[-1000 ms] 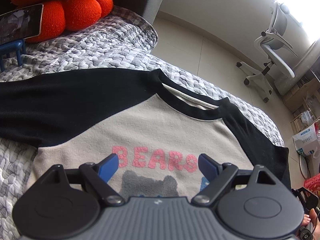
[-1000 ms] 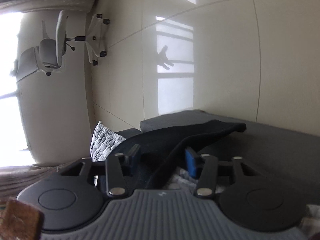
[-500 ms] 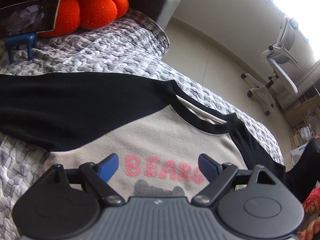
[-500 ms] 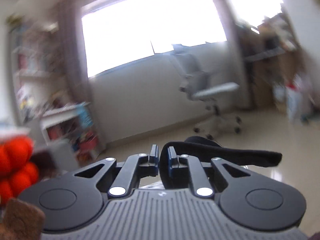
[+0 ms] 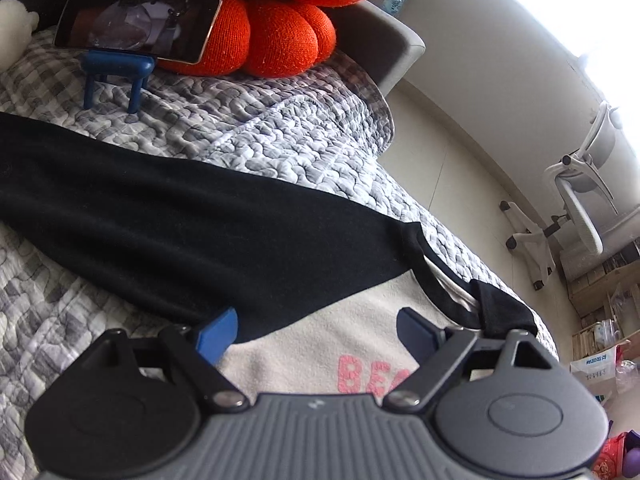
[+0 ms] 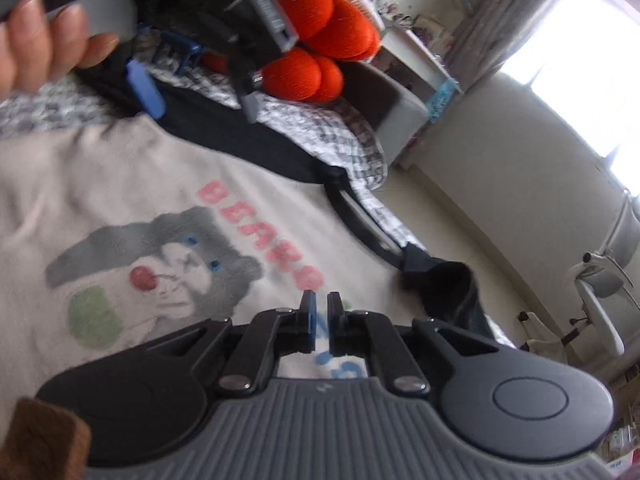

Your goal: Fold clothes

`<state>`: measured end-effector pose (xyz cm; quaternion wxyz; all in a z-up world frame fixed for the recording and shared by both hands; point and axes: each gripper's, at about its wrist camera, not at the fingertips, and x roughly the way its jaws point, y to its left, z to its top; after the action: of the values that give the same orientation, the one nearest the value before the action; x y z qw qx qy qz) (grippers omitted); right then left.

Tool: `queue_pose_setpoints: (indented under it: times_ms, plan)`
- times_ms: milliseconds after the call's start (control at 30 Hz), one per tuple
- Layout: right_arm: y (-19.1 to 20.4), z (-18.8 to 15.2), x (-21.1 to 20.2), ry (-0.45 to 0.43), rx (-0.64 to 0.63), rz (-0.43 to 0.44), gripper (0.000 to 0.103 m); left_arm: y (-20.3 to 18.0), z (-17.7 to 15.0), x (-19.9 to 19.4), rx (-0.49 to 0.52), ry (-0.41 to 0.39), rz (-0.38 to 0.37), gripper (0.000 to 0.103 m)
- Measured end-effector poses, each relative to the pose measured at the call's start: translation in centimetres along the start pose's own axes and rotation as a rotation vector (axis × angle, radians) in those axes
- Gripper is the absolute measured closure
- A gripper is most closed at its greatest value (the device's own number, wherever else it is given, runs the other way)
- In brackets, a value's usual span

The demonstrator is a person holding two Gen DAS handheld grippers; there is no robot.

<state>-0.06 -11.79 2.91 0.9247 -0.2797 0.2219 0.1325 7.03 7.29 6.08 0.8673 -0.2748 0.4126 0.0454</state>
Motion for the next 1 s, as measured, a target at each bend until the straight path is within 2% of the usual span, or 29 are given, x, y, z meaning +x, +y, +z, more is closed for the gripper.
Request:
queue_pose_setpoints:
  times_ms: [33,67,100,200,300,367,433,500,533,567,667,733,833,900,933,1000]
  plan:
    - [-1.2,0.4,0.1,-0.004,0.057,-0.029,0.077,0.0,0.0,0.0,0.000,0.002,-0.005,0.015]
    - [-2.5,0.7,0.1,-0.007,0.112,-0.059,0.058,0.0,0.0,0.0,0.000,0.004,-0.008,0.015]
    - [-3.4,1.0,0.9,0.002,0.128,-0.083,0.052,0.0,0.0,0.1,-0.003,0.007,-0.010,0.015]
    - [-4.5,0.8,4.4,0.084,0.023,-0.101,0.051,0.2,0.1,0.1,-0.013,0.014,-0.013,0.015]
    - [-3.9,-0.2,7.0,0.138,-0.180,-0.163,0.051,0.2,0.1,0.1,-0.018,0.018,-0.017,0.015]
    - [-4.0,-0.3,8.1,0.156,-0.241,-0.187,0.051,0.2,0.2,0.1,-0.022,0.019,-0.021,0.015]
    - [-3.8,-0.3,9.0,0.168,-0.266,-0.163,0.051,0.1,0.2,0.2,-0.023,0.023,-0.021,0.015]
    - [-3.3,-0.2,9.7,0.178,-0.310,-0.140,0.062,0.0,0.2,0.5,-0.025,0.032,-0.020,0.015]
    - [-3.2,0.0,9.8,0.177,-0.304,-0.143,0.075,0.0,0.2,0.6,-0.027,0.034,-0.020,0.015]
    - [-3.2,0.3,9.9,0.175,-0.294,-0.149,0.100,0.0,0.2,0.6,-0.028,0.036,-0.021,0.015]
    - [-4.3,2.0,7.9,0.092,-0.090,-0.150,0.099,0.3,0.4,0.6,-0.041,0.036,-0.025,0.015]
    - [-5.7,3.3,5.5,-0.005,0.107,-0.113,0.099,0.7,0.5,0.5,-0.063,0.037,-0.034,0.015]
    - [-7.5,4.7,1.8,-0.164,0.431,0.016,0.099,1.5,0.8,0.3,-0.106,0.030,-0.045,0.015]
    - [-7.3,5.1,0.5,-0.211,0.555,0.072,0.099,1.9,0.9,0.1,-0.125,0.017,-0.034,0.015]
    - [-6.7,5.2,0.6,-0.201,0.568,0.102,0.099,1.9,0.9,-0.1,-0.119,0.006,-0.018,0.015]
    - [-3.8,5.3,2.1,-0.125,0.462,0.134,0.099,2.0,1.1,-0.4,-0.099,-0.013,0.011,0.015]
